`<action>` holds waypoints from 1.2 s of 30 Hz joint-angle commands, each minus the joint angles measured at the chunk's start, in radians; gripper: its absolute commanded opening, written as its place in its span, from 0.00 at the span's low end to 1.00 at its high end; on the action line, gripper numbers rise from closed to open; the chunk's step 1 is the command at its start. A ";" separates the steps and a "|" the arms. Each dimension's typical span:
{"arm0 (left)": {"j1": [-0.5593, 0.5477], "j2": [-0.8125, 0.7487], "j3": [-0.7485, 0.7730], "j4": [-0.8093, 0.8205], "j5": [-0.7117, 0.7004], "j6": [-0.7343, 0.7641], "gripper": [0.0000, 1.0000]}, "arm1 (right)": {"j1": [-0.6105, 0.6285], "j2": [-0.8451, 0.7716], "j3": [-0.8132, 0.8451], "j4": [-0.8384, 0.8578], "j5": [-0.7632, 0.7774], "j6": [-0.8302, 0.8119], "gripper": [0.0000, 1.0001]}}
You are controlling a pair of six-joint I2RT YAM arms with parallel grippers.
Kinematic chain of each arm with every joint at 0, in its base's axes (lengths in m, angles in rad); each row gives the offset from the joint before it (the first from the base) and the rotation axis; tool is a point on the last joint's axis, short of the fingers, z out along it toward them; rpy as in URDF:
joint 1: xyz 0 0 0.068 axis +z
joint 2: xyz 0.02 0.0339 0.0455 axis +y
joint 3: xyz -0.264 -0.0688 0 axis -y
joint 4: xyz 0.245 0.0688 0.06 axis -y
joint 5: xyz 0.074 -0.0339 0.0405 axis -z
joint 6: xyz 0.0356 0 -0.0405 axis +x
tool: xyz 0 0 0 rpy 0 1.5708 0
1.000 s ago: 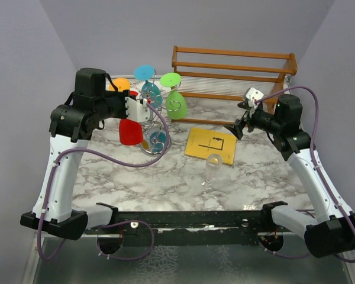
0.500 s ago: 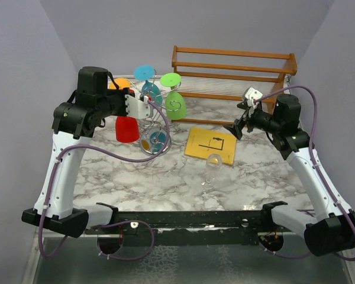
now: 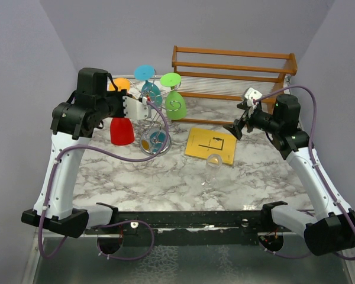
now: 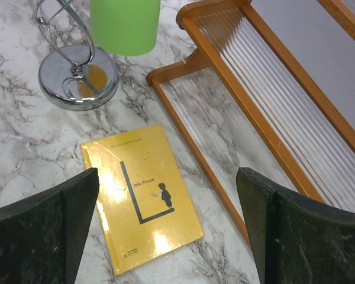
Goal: Place the wine glass upside down on the wine glass rack
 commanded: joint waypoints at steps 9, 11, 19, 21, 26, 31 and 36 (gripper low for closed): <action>-0.005 -0.021 0.052 -0.074 -0.052 -0.031 0.00 | -0.009 0.004 -0.011 0.030 0.011 -0.013 0.99; -0.005 -0.023 0.053 -0.085 -0.048 -0.033 0.00 | -0.009 0.003 -0.011 0.030 0.012 -0.014 0.99; -0.006 -0.027 0.097 -0.127 0.042 -0.039 0.00 | -0.009 0.003 -0.011 0.029 0.010 -0.014 0.99; -0.005 -0.028 0.105 -0.142 0.069 -0.036 0.00 | -0.010 0.003 -0.011 0.028 0.008 -0.014 0.99; -0.005 -0.026 0.108 -0.156 0.122 -0.023 0.02 | -0.010 0.003 -0.010 0.029 0.008 -0.014 0.99; -0.005 -0.022 0.059 -0.138 0.154 -0.013 0.03 | -0.010 0.003 -0.011 0.027 0.006 -0.014 0.99; -0.005 -0.020 0.012 -0.121 0.148 -0.012 0.04 | -0.012 0.003 -0.011 0.027 0.007 -0.014 0.99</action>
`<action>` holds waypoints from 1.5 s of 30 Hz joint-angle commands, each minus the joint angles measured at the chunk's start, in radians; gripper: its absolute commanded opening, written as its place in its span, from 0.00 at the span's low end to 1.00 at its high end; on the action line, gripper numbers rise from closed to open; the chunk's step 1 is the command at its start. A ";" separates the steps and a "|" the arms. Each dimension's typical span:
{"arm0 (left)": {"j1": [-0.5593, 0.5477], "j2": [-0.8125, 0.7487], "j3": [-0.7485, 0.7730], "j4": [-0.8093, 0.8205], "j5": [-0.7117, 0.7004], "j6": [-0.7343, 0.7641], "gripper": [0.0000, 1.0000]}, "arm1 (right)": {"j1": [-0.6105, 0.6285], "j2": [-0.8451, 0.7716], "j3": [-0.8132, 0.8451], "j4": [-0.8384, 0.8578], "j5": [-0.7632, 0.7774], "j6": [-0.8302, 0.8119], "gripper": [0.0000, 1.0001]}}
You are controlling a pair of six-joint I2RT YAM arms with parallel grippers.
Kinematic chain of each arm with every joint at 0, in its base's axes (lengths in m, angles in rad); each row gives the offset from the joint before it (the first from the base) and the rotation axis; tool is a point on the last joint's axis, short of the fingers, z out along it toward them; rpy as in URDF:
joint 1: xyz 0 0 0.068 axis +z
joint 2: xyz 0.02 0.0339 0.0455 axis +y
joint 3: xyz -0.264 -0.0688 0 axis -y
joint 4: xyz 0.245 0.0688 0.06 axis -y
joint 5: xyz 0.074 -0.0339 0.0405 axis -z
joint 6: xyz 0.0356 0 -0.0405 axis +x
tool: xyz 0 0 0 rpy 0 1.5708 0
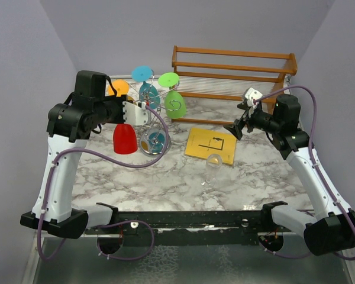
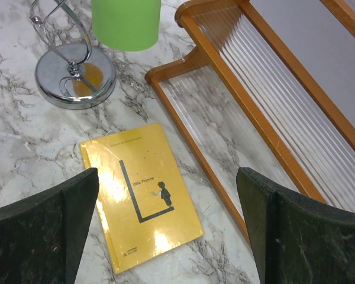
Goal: Place the wine glass upside down on the wine glass rack
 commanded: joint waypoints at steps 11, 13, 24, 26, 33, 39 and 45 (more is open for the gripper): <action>-0.003 -0.019 -0.059 -0.002 0.035 0.000 0.21 | -0.008 0.006 -0.008 0.027 0.004 -0.014 0.99; -0.003 -0.019 -0.058 -0.005 0.040 -0.004 0.25 | -0.007 0.006 -0.009 0.027 0.004 -0.014 0.99; -0.003 -0.026 -0.032 -0.031 0.088 -0.012 0.33 | -0.009 0.004 -0.009 0.026 0.004 -0.015 0.99; -0.003 -0.028 -0.032 -0.034 0.090 -0.012 0.34 | -0.009 0.004 -0.009 0.026 0.003 -0.015 0.99; -0.004 -0.030 -0.019 -0.048 0.099 -0.021 0.44 | -0.010 0.005 -0.009 0.026 0.002 -0.014 0.99; -0.003 -0.030 0.000 -0.073 0.119 -0.015 0.55 | -0.011 0.007 -0.008 0.024 0.002 -0.016 0.99; -0.003 -0.030 0.009 -0.068 0.117 -0.024 0.56 | -0.012 0.006 -0.009 0.024 0.000 -0.015 0.99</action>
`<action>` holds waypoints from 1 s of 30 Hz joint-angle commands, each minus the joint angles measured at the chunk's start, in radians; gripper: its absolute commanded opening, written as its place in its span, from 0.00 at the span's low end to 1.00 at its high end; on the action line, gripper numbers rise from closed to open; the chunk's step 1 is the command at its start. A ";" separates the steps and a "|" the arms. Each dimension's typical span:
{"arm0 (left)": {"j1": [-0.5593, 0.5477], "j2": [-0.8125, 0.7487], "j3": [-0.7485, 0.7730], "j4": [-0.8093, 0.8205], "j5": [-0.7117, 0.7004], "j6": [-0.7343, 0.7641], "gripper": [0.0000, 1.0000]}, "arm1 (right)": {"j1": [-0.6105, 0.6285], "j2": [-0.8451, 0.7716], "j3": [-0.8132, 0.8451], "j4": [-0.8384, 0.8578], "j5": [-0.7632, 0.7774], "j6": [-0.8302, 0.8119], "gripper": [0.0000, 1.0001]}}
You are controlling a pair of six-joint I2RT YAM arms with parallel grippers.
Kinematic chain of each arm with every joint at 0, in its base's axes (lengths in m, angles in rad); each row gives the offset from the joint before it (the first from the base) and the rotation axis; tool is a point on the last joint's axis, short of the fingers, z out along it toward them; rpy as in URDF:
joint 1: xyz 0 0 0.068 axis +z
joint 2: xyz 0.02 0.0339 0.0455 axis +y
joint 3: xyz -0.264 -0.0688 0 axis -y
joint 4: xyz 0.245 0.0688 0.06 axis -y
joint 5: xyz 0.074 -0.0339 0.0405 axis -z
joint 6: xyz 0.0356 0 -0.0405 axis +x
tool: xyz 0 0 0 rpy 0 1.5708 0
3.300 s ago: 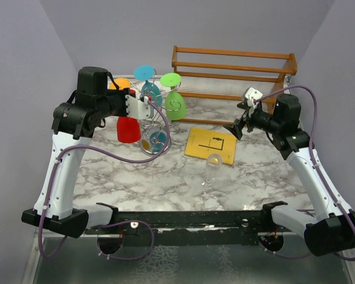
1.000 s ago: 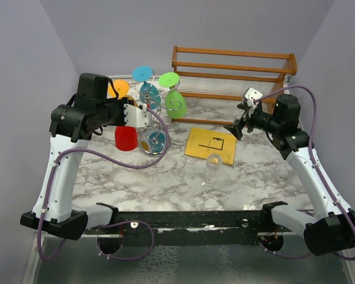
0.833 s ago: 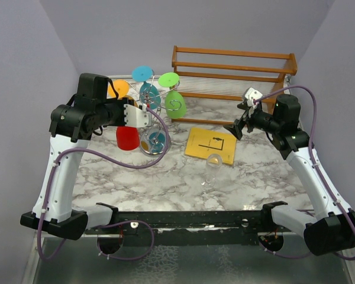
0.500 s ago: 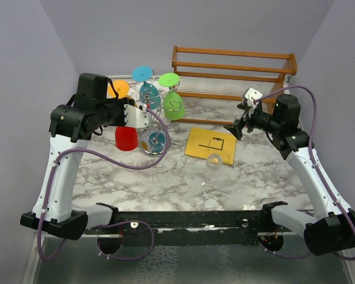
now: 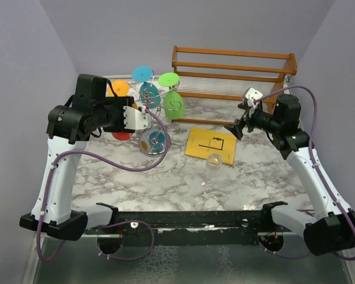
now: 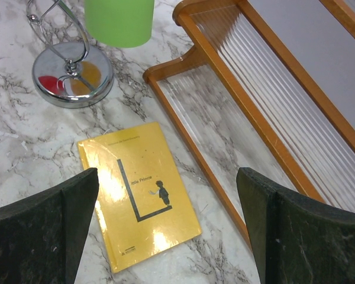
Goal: Place the wine glass upside down on the wine glass rack
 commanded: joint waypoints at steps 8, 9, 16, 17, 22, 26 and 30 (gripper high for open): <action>-0.002 -0.020 0.047 -0.045 0.083 -0.027 0.56 | -0.007 0.008 -0.006 0.019 -0.004 -0.013 0.99; -0.002 -0.023 0.048 -0.035 0.090 -0.046 0.56 | -0.007 0.007 -0.002 0.014 0.003 -0.018 1.00; -0.002 -0.049 0.020 0.147 0.102 -0.295 0.58 | -0.007 -0.009 0.075 -0.062 0.075 -0.060 1.00; -0.001 -0.053 0.009 0.181 0.094 -0.349 0.59 | -0.007 -0.011 0.093 -0.086 0.084 -0.069 1.00; -0.002 -0.066 -0.011 0.372 -0.026 -0.645 0.66 | -0.007 0.019 0.218 -0.300 0.035 -0.147 0.98; 0.000 -0.067 0.002 0.456 -0.166 -0.790 0.86 | 0.000 0.122 0.380 -0.664 -0.165 -0.297 0.93; 0.000 -0.065 0.001 0.494 -0.247 -0.827 0.99 | 0.059 0.172 0.412 -0.823 -0.183 -0.351 0.86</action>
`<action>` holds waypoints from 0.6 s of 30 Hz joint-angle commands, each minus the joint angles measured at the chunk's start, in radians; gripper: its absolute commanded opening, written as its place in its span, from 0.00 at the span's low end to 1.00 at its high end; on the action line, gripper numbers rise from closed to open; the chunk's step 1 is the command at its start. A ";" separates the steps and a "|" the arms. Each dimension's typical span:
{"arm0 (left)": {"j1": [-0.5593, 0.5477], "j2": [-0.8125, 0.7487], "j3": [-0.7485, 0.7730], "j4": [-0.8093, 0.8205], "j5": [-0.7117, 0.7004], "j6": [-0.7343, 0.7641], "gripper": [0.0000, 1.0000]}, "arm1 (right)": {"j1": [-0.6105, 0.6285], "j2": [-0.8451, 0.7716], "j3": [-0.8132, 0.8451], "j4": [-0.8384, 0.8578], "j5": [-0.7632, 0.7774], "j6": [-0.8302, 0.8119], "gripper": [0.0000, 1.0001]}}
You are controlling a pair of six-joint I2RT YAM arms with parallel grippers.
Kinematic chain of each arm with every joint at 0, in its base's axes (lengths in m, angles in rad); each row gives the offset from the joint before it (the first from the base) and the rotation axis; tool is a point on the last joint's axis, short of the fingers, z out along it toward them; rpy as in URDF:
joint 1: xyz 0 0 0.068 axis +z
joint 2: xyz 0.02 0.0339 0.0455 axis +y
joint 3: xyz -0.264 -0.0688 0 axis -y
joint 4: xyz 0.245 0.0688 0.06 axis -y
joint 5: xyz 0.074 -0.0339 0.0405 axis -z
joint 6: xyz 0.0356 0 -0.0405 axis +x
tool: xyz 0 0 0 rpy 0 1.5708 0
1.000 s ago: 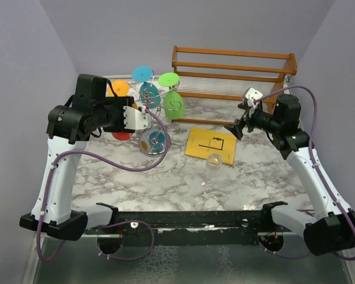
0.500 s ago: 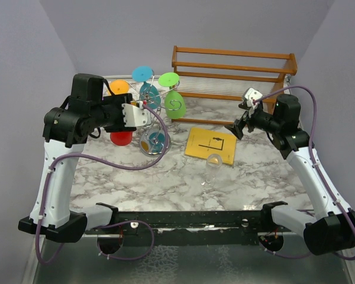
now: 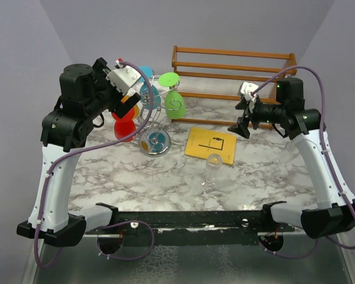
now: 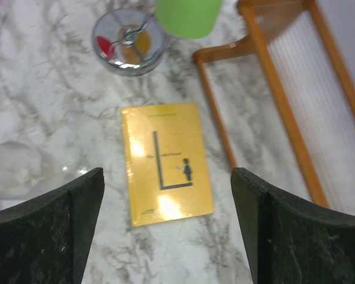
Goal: Place the wine glass upside down on the wine glass rack
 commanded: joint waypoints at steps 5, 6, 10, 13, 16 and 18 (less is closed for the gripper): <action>0.000 -0.014 -0.009 0.124 -0.163 -0.124 0.99 | 0.217 0.045 -0.039 -0.273 0.048 -0.055 0.83; 0.001 -0.015 -0.012 0.126 -0.162 -0.124 0.99 | 0.236 0.045 -0.044 -0.266 0.056 -0.048 0.82; 0.001 -0.017 -0.017 0.127 -0.158 -0.111 0.99 | 0.300 0.063 -0.047 -0.262 0.083 -0.024 0.78; 0.000 -0.020 -0.017 0.125 -0.164 -0.102 0.99 | 0.360 0.092 -0.048 -0.265 0.138 -0.007 0.70; 0.000 -0.020 -0.017 0.124 -0.165 -0.097 0.99 | 0.392 0.118 -0.048 -0.272 0.206 -0.003 0.59; 0.000 -0.020 -0.019 0.122 -0.164 -0.094 0.99 | 0.411 0.131 -0.037 -0.280 0.236 -0.003 0.52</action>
